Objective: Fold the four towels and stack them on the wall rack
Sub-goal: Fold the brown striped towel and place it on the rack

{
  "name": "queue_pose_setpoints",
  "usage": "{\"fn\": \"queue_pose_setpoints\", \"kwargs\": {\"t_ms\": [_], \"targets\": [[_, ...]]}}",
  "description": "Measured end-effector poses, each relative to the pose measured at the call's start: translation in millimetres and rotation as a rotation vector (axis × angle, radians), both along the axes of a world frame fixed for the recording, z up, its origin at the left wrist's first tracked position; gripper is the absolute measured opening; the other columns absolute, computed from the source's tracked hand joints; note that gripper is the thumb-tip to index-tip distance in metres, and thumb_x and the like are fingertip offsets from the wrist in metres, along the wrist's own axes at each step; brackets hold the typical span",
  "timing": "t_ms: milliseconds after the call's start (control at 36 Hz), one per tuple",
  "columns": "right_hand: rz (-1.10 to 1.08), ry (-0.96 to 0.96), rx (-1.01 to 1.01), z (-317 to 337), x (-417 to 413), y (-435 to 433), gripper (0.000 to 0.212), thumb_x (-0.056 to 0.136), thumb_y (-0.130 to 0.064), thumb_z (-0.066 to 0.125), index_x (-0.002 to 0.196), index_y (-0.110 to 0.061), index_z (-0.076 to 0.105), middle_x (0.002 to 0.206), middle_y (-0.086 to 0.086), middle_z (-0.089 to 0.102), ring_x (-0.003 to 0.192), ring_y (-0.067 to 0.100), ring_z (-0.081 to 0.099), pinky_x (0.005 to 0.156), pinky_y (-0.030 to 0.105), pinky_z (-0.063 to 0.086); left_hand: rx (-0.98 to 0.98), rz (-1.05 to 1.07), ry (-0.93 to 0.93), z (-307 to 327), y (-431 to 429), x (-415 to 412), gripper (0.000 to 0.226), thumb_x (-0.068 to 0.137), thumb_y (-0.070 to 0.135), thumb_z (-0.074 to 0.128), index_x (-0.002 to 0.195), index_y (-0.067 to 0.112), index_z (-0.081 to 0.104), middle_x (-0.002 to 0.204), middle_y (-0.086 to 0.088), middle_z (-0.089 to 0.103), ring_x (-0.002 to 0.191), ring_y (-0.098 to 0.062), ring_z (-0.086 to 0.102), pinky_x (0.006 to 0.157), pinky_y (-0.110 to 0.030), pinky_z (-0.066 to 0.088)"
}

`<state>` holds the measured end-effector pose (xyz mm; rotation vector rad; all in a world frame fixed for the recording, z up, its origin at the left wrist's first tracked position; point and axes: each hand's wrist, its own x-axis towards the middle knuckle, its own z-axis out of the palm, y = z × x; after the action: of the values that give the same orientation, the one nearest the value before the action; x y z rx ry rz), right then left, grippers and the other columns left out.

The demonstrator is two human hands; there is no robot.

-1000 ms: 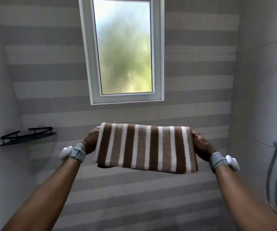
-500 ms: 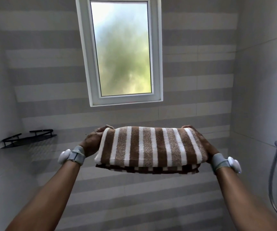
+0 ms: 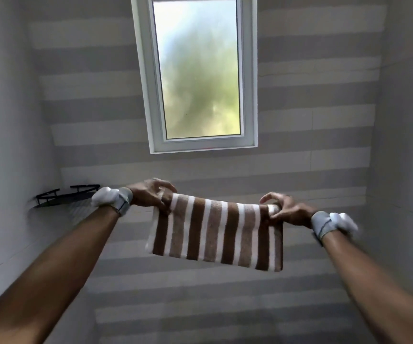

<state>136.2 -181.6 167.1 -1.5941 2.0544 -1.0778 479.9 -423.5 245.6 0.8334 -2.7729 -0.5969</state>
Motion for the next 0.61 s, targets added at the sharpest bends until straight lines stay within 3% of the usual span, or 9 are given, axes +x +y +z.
{"fn": "queue_pose_setpoints", "kwargs": {"t_ms": [56, 111, 167, 222, 278, 333, 417, 500, 611], "targets": [[-0.05, 0.207, 0.023, 6, 2, -14, 0.031, 0.057, -0.022, 0.074, 0.087, -0.029, 0.07, 0.084, 0.004, 0.07, 0.081, 0.022, 0.066, 0.071, 0.036, 0.055, -0.113, 0.064, -0.099, 7, 6, -2, 0.035, 0.067, 0.029, 0.087, 0.098, 0.021, 0.074, 0.091, 0.004, 0.071, 0.082, -0.01, 0.061, 0.071, -0.018, 0.049], [-0.161, 0.38, 0.043, 16, 11, -26, 0.018, 0.063, -0.026, 0.065, 0.081, -0.029, 0.068, 0.081, -0.004, 0.069, 0.083, 0.024, 0.066, 0.073, 0.035, 0.052, -0.147, 0.142, -0.134, 12, 14, -4, 0.015, 0.072, 0.023, 0.083, 0.079, 0.018, 0.072, 0.074, 0.004, 0.063, 0.071, -0.01, 0.055, 0.056, -0.014, 0.042], [-0.263, 0.492, 0.019, 29, 29, -37, 0.009, 0.072, -0.023, 0.06, 0.078, -0.03, 0.062, 0.083, -0.004, 0.066, 0.084, 0.024, 0.063, 0.072, 0.03, 0.048, -0.175, 0.221, -0.155, 16, 17, 1, 0.02, 0.073, 0.021, 0.081, 0.064, 0.021, 0.063, 0.065, 0.006, 0.056, 0.067, -0.012, 0.052, 0.048, -0.014, 0.038], [-0.325, 0.489, -0.046, 39, 40, -44, 0.007, 0.077, -0.02, 0.057, 0.08, -0.025, 0.06, 0.082, 0.002, 0.065, 0.081, 0.027, 0.062, 0.067, 0.029, 0.045, -0.204, 0.299, -0.148, 20, 18, 4, 0.022, 0.074, 0.022, 0.08, 0.065, 0.02, 0.06, 0.064, 0.005, 0.053, 0.068, -0.014, 0.051, 0.044, -0.013, 0.036], [-0.333, 0.392, -0.114, 50, 46, -56, 0.011, 0.08, -0.014, 0.053, 0.089, -0.018, 0.059, 0.078, 0.006, 0.061, 0.078, 0.03, 0.059, 0.065, 0.029, 0.042, -0.221, 0.402, -0.067, 33, 19, 14, 0.017, 0.073, 0.026, 0.079, 0.073, 0.017, 0.064, 0.069, 0.002, 0.057, 0.071, -0.017, 0.053, 0.05, -0.018, 0.039], [-0.277, 0.168, -0.178, 68, 56, -67, 0.011, 0.084, -0.008, 0.048, 0.09, -0.016, 0.053, 0.075, 0.008, 0.059, 0.07, 0.03, 0.059, 0.055, 0.027, 0.041, -0.159, 0.479, 0.073, 51, 14, 30, 0.021, 0.071, 0.027, 0.076, 0.084, 0.012, 0.069, 0.074, -0.003, 0.061, 0.067, -0.021, 0.055, 0.056, -0.024, 0.041], [-0.097, -0.237, -0.271, 97, 77, -81, 0.019, 0.091, -0.002, 0.042, 0.105, -0.013, 0.049, 0.093, 0.011, 0.06, 0.069, 0.027, 0.064, 0.04, 0.024, 0.046, 0.068, 0.582, 0.348, 85, 27, 58, 0.008, 0.076, 0.013, 0.064, 0.082, 0.008, 0.067, 0.069, -0.012, 0.058, 0.044, -0.017, 0.045, 0.041, -0.018, 0.031], [0.12, -0.52, -0.386, 124, 99, -95, 0.023, 0.101, -0.006, 0.038, 0.123, -0.007, 0.043, 0.113, 0.019, 0.062, 0.084, 0.036, 0.073, 0.051, 0.034, 0.06, 0.182, 0.519, 0.582, 119, 49, 89, 0.021, 0.087, -0.011, 0.048, 0.09, 0.001, 0.065, 0.074, -0.013, 0.063, 0.043, -0.011, 0.059, 0.035, -0.016, 0.04], [0.253, -0.556, -0.639, 163, 132, -128, 0.025, 0.092, 0.0, 0.054, 0.114, -0.012, 0.05, 0.109, 0.017, 0.064, 0.098, 0.032, 0.068, 0.074, 0.045, 0.061, 0.102, 0.485, 0.721, 167, 75, 147, 0.026, 0.092, -0.011, 0.046, 0.114, -0.007, 0.059, 0.108, -0.024, 0.066, 0.078, -0.021, 0.073, 0.069, -0.028, 0.061]]}}
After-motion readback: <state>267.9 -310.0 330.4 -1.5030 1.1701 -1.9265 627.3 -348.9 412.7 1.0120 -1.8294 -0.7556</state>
